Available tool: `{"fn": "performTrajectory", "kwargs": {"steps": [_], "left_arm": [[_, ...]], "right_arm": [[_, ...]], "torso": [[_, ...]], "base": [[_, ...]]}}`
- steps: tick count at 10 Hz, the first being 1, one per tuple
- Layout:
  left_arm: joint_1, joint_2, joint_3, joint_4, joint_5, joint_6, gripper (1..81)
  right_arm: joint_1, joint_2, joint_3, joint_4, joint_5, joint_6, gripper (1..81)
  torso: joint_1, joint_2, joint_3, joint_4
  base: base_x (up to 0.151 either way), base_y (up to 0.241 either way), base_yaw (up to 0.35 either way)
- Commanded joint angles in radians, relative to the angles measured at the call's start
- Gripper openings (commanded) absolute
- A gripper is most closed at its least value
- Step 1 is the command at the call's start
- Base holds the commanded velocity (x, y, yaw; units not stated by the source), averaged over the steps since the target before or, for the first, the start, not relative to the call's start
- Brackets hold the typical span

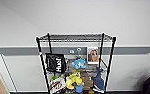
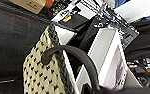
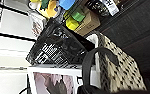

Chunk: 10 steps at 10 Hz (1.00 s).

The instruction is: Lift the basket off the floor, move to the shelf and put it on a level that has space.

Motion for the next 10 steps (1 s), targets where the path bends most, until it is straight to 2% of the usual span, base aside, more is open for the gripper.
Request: {"fn": "performTrajectory", "kwargs": {"steps": [1, 10], "left_arm": [[-0.111, -0.015, 0.053, 0.004, 0.031, 0.002, 1.0], [-0.111, -0.012, 0.05, 0.004, 0.031, 0.002, 1.0]], "right_arm": [[0.106, -0.017, 0.063, -0.023, -0.022, 0.01, 1.0], [0.107, -0.014, 0.057, -0.023, -0.022, 0.01, 1.0]], "torso": [[0.0, 0.0, 0.0, 0.0], [0.0, 0.0, 0.0, 0.0]], "base": [[0.117, 0.0, 0.0], [0.122, 0.0, 0.0]]}}
